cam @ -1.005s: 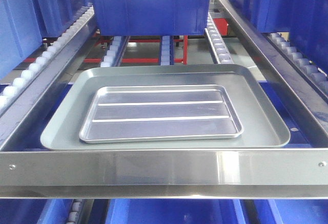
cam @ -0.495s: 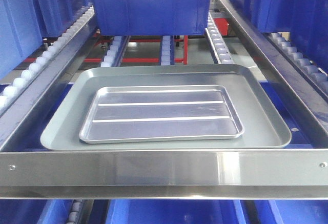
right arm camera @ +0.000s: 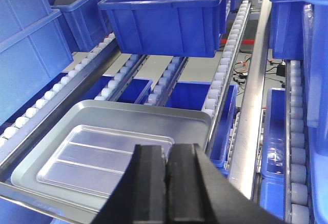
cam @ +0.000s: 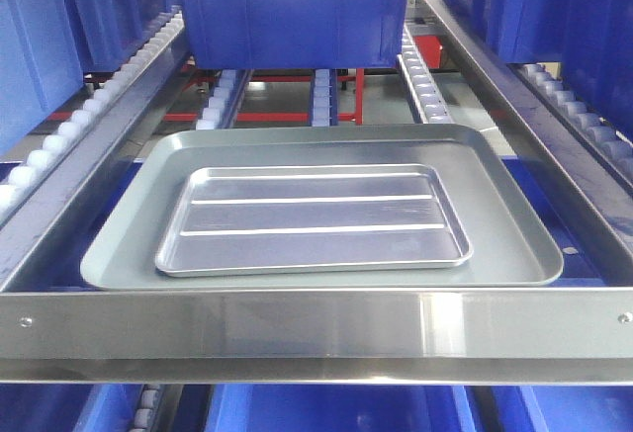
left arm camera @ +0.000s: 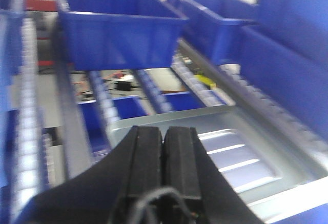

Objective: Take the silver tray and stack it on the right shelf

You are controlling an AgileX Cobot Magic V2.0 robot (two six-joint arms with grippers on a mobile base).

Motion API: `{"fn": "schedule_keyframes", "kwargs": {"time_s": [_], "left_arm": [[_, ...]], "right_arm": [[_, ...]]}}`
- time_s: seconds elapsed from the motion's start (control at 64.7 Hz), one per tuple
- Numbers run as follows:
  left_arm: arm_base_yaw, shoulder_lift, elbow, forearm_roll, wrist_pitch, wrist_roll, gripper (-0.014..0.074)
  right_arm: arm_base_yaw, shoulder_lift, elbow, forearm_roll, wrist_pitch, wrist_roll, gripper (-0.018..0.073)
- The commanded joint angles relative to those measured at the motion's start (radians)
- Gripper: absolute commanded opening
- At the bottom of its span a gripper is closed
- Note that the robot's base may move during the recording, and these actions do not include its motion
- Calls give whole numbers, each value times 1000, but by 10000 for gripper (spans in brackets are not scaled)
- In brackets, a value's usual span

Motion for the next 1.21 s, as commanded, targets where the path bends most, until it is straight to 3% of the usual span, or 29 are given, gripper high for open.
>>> {"fn": "schedule_keyframes", "kwargs": {"time_s": [0.0,0.155,0.278,0.387,0.479,0.588,0.851,1.191], "left_arm": [[102,-12,7,-30,-78,27,-101],[317,-122,125,-89,-82,64,-101],[400,-126,223,-162,-124,182,-101],[405,-126,318,-160,-239,187,-101],[405,-126,410,-158,-404,187,-101],[392,-129,405,-118,-401,175,-101],[321,-129,405,-120,-428,173,-101],[318,-129,405,-120,-428,173,-101]], "right_arm": [[0,8,-27,-22,-80,-9,56],[0,8,-27,-22,-80,-9,56],[0,8,-27,-22,-79,-9,56],[0,8,-27,-22,-77,-9,56],[0,8,-27,-22,-77,-9,56],[0,8,-27,-22,-75,-9,56],[0,8,-27,-22,-74,-9,56],[0,8,-27,-22,-74,-9,56]]}}
